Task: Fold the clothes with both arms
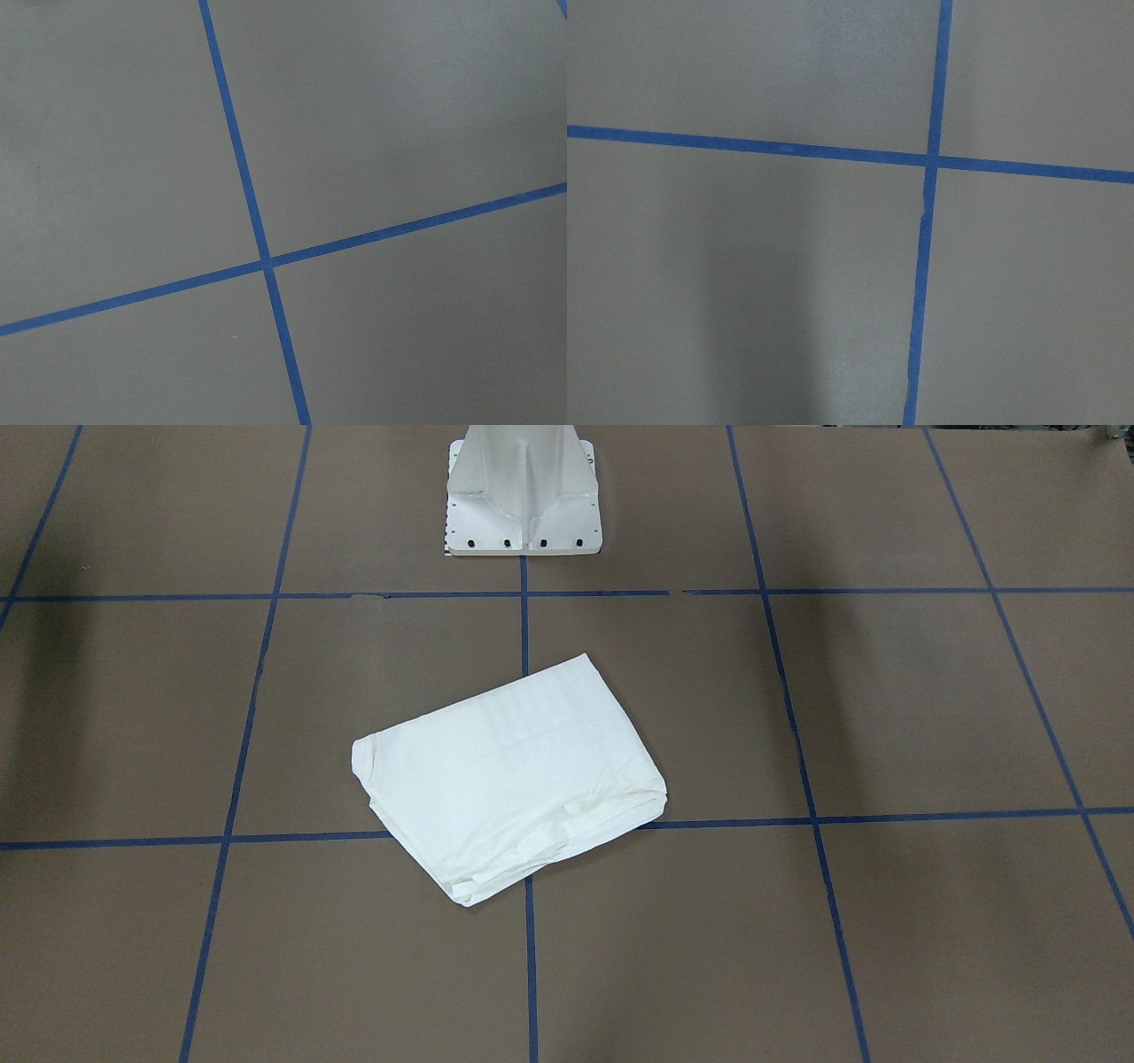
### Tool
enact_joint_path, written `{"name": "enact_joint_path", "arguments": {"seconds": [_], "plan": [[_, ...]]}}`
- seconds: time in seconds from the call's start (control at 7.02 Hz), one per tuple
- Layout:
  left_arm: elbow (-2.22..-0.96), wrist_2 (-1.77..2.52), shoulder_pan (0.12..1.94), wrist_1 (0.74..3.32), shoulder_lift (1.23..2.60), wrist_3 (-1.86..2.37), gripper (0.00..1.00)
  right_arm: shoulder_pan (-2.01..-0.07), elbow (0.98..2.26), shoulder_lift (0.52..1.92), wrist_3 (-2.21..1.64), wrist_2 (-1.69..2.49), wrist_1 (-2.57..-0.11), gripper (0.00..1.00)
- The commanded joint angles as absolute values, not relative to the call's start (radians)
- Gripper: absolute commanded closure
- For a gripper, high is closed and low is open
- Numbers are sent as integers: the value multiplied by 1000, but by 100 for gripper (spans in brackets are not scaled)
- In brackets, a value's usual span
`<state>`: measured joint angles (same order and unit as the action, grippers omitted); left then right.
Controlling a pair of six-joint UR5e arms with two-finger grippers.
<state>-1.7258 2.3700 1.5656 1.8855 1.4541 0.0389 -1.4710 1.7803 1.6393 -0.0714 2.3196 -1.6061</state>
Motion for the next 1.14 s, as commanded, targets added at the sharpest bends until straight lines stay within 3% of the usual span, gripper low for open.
{"name": "enact_joint_path", "arguments": {"seconds": [0.0, 1.0], "plan": [[-1762, 2372, 1568, 1780, 1453, 38, 0, -1471, 1781, 1640, -72, 2324, -1608, 0], [-1773, 2373, 1566, 1779, 1454, 38, 0, -1471, 1781, 1658, -72, 2330, -1608, 0]]}}
